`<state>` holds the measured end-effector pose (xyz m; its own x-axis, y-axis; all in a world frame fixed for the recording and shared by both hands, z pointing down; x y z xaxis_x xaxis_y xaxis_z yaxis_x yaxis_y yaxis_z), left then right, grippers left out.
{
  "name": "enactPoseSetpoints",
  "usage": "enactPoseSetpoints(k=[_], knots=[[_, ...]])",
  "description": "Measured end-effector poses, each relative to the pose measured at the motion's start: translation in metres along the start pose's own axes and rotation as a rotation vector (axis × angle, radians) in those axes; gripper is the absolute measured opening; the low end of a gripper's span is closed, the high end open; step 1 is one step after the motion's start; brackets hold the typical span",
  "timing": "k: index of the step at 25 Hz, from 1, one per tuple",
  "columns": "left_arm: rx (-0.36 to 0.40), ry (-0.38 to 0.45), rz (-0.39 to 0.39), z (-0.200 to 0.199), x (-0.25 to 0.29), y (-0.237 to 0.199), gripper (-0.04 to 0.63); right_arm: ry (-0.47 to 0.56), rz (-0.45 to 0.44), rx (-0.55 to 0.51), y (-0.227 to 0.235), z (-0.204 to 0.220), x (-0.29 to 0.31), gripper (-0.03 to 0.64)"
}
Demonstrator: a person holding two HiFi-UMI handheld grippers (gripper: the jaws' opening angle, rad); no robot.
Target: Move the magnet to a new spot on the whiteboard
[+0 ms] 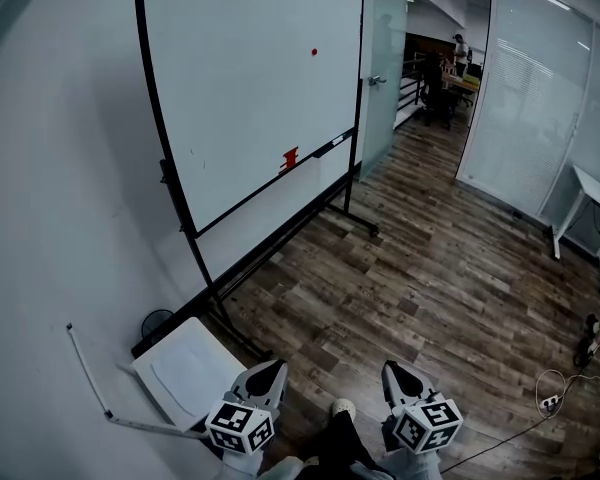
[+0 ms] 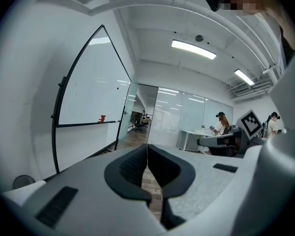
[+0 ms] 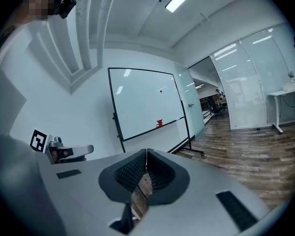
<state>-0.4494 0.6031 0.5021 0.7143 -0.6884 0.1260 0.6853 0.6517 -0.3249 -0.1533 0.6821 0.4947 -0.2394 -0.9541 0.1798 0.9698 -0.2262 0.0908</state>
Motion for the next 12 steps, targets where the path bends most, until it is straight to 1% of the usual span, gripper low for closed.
enactPoseSetpoints(k=[4,7,9,12], knots=[[-0.021,0.039,-0.026,-0.010,0.025,-0.010,0.012,0.006,-0.019,-0.008,0.020,-0.008,0.026,0.028],[-0.030,0.035,-0.045,-0.014,0.049,-0.019,0.012,0.002,-0.034,-0.011,0.037,-0.014,0.049,0.028],[-0.032,0.032,-0.042,-0.018,0.068,-0.020,0.012,0.002,-0.039,-0.015,0.052,-0.021,0.062,0.028],[-0.015,0.032,-0.035,-0.027,0.100,-0.022,0.012,0.008,-0.041,-0.015,0.078,-0.031,0.085,0.027]])
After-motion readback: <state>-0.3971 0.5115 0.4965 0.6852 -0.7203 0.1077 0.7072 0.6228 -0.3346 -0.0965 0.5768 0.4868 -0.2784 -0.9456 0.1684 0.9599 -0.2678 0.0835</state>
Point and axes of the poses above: the fingertips, and each gripper's own axes: x forward along the fingers, y to its right, z out of its underside, the point moved 10 cm from there along -x, backward along the fingers, and after that the axes turned 9 degrees about -x, right-handed, at the moved point
